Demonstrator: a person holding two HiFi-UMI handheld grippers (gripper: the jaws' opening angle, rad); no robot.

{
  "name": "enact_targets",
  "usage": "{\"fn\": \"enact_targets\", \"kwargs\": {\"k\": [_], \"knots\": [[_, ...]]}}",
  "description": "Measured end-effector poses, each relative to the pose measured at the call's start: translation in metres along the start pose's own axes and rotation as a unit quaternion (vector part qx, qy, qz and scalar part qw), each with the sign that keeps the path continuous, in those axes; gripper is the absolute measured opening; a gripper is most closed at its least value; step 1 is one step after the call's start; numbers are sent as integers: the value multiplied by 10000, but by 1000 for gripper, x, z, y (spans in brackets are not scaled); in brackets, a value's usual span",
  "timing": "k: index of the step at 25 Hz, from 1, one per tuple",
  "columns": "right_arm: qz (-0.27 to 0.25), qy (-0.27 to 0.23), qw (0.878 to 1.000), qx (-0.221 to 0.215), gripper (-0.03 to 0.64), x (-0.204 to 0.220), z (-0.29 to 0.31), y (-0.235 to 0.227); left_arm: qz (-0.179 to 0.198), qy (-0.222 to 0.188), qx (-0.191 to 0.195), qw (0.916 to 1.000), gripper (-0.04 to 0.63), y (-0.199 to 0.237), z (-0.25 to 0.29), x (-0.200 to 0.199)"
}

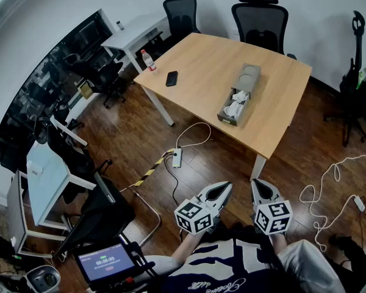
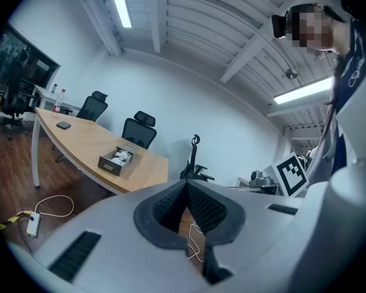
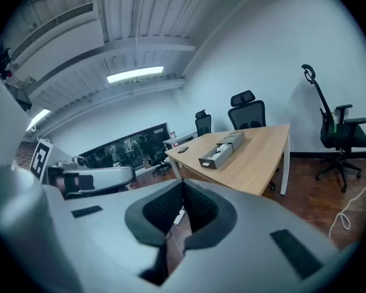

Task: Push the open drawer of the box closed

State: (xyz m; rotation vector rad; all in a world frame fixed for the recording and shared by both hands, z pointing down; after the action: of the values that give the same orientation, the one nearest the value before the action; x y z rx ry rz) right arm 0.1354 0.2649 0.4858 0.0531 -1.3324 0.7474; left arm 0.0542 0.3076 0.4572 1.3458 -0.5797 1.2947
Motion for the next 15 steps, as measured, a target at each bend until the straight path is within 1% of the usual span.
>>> {"fn": "enact_targets", "kwargs": {"k": [5,8,12,15], "knots": [[64,63,10000,6,-2,5,6,-9,-56,52,-16,10000,2,2,4,6],[136,127,9998,-28,-2,8,11,-12,-135,44,-124,9998,2,9,2,7],[205,226,9995,-73,-2,12,27,-15,-334,31,-355,9988,2,36,4,6],[243,296,9993,2,-2,12,37,-27,-468,64,-378,9982,2,52,19,5]]}}
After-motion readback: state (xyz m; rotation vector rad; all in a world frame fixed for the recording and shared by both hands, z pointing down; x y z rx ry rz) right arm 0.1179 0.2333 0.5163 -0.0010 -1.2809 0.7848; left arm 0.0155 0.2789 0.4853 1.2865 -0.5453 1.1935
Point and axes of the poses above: the fingertips, and each gripper's own axes: z forward along the fingers, y to its left, x out of its underside, the point moved 1 cm from there along -z, backward along the fingers, and after that the axes turned 10 degrees about -x, right-handed, at the moved point
